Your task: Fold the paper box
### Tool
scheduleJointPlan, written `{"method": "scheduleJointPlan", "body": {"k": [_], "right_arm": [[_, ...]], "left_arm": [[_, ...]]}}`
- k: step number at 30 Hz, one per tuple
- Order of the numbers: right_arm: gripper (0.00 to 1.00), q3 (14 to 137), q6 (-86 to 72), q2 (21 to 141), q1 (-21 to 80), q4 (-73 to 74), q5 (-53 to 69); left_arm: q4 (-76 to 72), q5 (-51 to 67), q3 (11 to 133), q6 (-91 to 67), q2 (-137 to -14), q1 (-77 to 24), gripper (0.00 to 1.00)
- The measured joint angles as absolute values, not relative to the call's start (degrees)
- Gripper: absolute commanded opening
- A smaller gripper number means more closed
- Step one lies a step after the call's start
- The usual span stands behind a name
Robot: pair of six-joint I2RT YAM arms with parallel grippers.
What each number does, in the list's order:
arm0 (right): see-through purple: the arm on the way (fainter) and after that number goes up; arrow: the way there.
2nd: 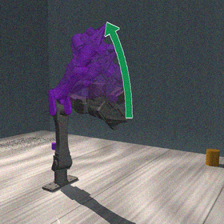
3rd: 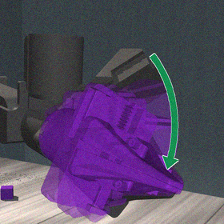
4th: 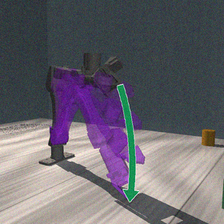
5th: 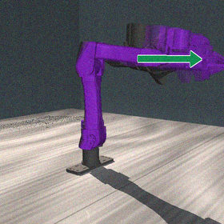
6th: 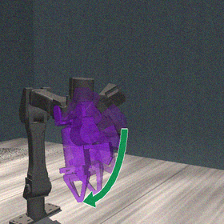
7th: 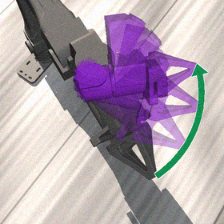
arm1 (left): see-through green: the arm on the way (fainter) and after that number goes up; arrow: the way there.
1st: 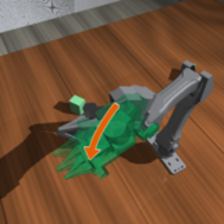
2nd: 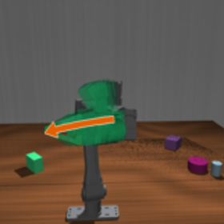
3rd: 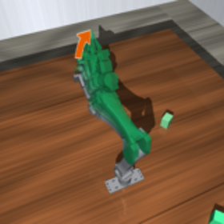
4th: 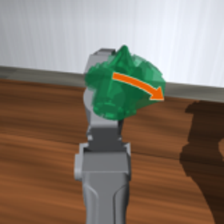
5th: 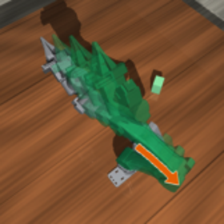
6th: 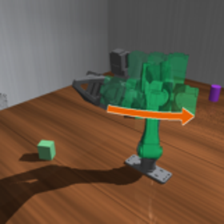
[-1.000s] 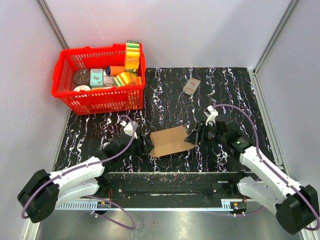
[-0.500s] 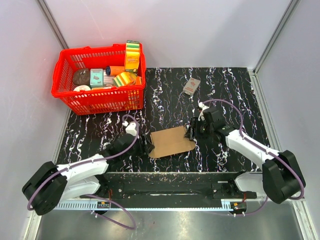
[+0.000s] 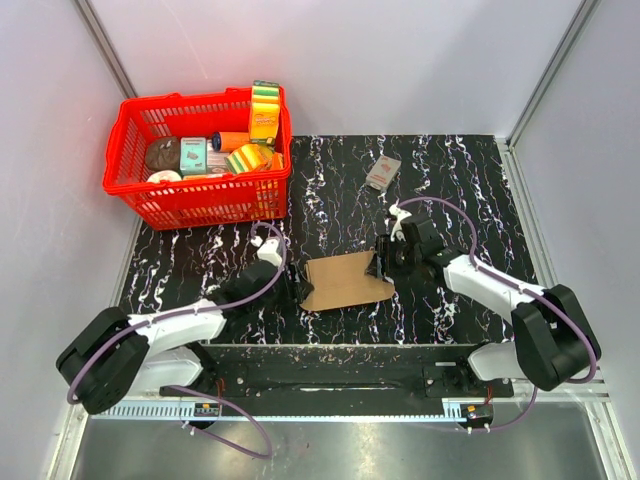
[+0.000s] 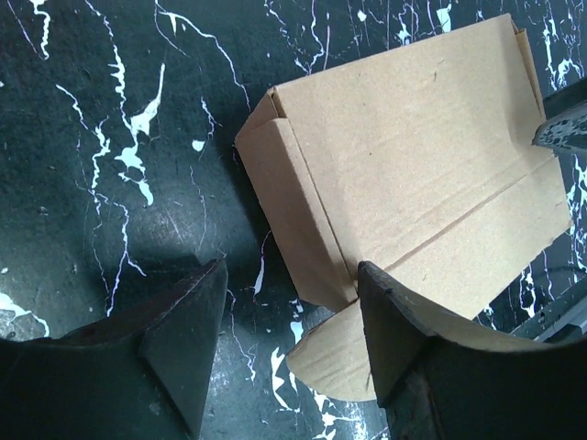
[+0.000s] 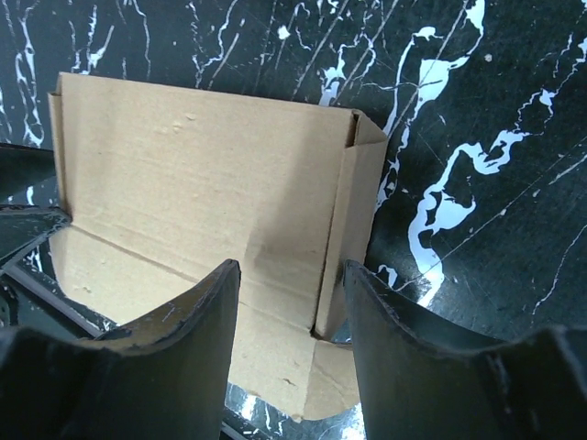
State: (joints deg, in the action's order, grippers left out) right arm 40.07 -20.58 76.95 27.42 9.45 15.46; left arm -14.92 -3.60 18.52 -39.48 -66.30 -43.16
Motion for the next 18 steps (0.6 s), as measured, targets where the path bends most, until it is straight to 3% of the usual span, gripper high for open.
{"method": "scheduleJointPlan", "body": {"k": [8,18], "right_arm": [[0.57,39.8,-20.4,77.6,27.4,9.1,11.6],[0.52,37.5,-22.9,76.3,27.4,8.3,11.4]], "left_arm": [[-13.8,-4.9,21.2,-37.3,-68.6,-42.5,0.63],[-13.5,-4.9,25.2,-34.1,-73.2,-41.3,0.60]]}}
